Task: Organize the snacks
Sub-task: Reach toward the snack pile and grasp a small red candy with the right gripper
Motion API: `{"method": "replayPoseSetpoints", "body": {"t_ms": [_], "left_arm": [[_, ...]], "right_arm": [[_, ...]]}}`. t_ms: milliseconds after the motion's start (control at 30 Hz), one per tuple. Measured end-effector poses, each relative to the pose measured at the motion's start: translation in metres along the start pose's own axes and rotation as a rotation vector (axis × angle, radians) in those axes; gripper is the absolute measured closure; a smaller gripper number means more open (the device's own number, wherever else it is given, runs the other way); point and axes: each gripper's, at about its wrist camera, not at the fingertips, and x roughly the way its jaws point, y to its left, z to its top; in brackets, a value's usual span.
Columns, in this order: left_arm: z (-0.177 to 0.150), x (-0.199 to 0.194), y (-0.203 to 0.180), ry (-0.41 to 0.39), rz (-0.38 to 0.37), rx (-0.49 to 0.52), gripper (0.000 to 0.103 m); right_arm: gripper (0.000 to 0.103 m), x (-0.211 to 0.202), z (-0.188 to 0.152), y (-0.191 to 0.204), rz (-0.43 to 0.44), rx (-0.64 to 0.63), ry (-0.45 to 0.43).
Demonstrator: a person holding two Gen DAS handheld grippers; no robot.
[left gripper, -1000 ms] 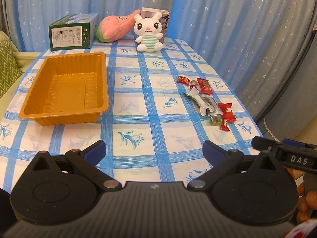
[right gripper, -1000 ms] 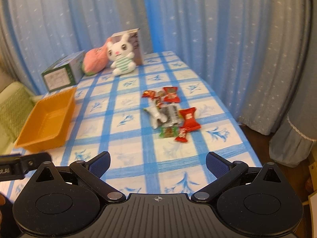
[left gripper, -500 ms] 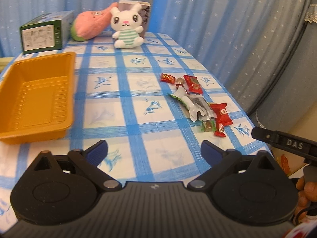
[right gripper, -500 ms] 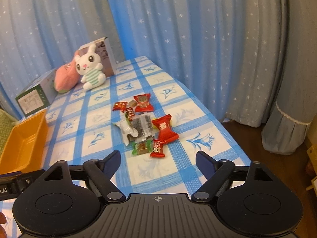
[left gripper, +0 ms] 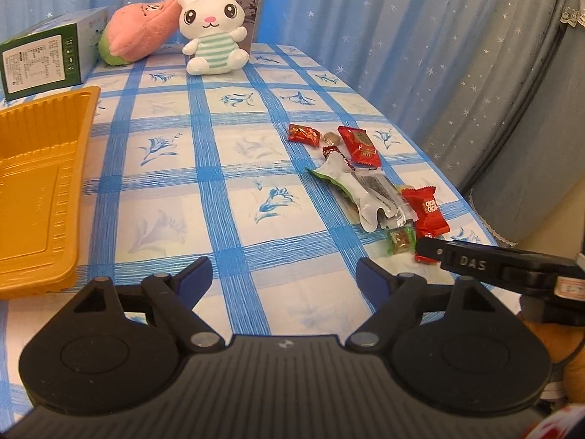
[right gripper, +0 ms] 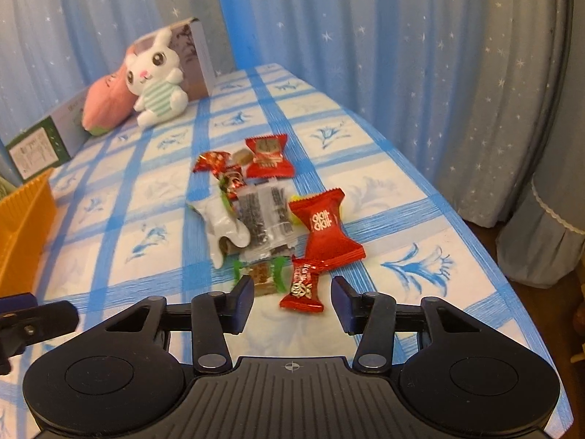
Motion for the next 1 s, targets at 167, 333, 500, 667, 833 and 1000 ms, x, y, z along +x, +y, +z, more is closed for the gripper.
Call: {"method": "replayPoseSetpoints", "body": {"t_ms": [167, 333, 500, 667, 833, 1000], "left_arm": [[0.001, 0.007, 0.004, 0.005, -0.008, 0.003, 0.024], [0.0, 0.009, 0.012, 0.002, -0.012, 0.007, 0.024], [-0.002, 0.011, 0.021, 0.006, -0.02, 0.006, 0.024], [-0.001, 0.019, 0.016, 0.011, -0.06, 0.039, 0.026], [-0.001, 0.038, -0.003, 0.028, -0.151, 0.074, 0.046], [-0.001, 0.051, -0.025, 0.024, -0.178, 0.195, 0.047]], "right_arm": [[0.084, 0.018, 0.001, 0.001, -0.022, -0.023, 0.018], [0.088, 0.026, 0.002, 0.014, 0.036, -0.058, 0.021], [0.088, 0.028, -0.001, 0.029, 0.234, -0.078, 0.057], [0.088, 0.023, -0.002, 0.025, 0.154, -0.065, 0.04], [0.088, 0.018, -0.002, 0.004, 0.126, 0.012, 0.051], [0.086, 0.015, -0.004, -0.001, 0.161, 0.027, 0.081]]}}
